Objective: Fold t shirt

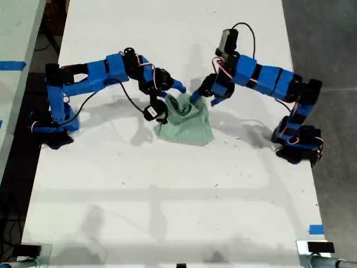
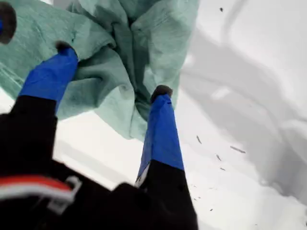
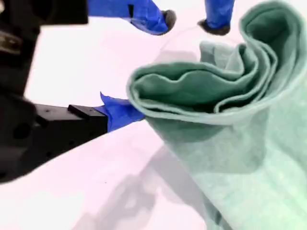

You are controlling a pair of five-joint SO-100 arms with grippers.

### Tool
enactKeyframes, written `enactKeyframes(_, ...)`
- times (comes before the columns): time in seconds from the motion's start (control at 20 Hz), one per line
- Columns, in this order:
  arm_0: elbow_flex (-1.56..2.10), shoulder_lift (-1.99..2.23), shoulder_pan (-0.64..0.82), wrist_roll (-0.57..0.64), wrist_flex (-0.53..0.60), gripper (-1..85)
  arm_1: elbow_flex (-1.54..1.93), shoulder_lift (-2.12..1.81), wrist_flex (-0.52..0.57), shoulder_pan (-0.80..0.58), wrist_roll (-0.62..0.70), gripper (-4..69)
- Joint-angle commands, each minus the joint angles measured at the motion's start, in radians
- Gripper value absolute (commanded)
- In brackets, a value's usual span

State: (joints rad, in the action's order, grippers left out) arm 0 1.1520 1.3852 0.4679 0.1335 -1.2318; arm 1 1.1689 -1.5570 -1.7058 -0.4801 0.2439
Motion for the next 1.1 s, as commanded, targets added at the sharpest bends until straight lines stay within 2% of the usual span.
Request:
enactKeyframes(0.0,-0.135,0.049,0.091,0.021,-0.08,25.0,0.046,-0.149,-0.038,-0.104,0.04,28.3)
enactKeyframes(0.15,-0.153,0.101,0.179,0.031,-0.16,22.8,0.144,-0.259,-0.04,-0.195,0.074,25.4)
enactKeyframes(0.25,-0.144,0.179,0.195,0.032,-0.213,20.7,0.187,-0.318,-0.041,-0.187,0.077,23.8)
enactKeyframes(0.35,-0.126,0.316,0.209,0.032,-0.265,17.8,0.261,-0.42,-0.041,-0.138,0.046,1.0)
enactKeyframes(0.4,-0.117,0.407,0.219,0.029,-0.299,12.0,0.318,-0.511,-0.037,-0.101,0.008,1.4)
enactKeyframes(0.45,-0.107,0.509,0.227,0.043,-0.331,0.0,0.373,-0.621,-0.034,-0.052,-0.021,1.5)
enactKeyframes(0.5,-0.067,0.64,0.219,0.046,-0.357,0.0,0.419,-0.744,-0.032,0.008,-0.044,1.5)
enactKeyframes(0.6,0.183,0.991,0.144,-0.048,-0.353,0.0,0.512,-0.983,-0.011,0.175,-0.094,1.5)
enactKeyframes(0.7,0.529,1.331,-0.054,-0.121,-0.235,0.0,0.643,-1.12,0.032,0.336,-0.123,1.5)
enactKeyframes(0.8,1.0,1.669,-0.31,-0.215,-0.025,0.0,0.839,-1.224,0.15,0.454,-0.138,1.5)
enactKeyframes(0.9,1.427,1.944,-0.472,-0.278,0.179,-0.1,1.06,-1.365,0.247,0.514,-0.164,1.5)
enactKeyframes(0.95,1.585,2.039,-0.514,-0.296,0.233,-0.1,1.177,-1.471,0.276,0.529,-0.175,1.5)
enactKeyframes(1.05,1.798,2.226,-0.535,-0.307,0.233,-0.1,1.407,-1.763,0.296,0.58,-0.212,1.5)
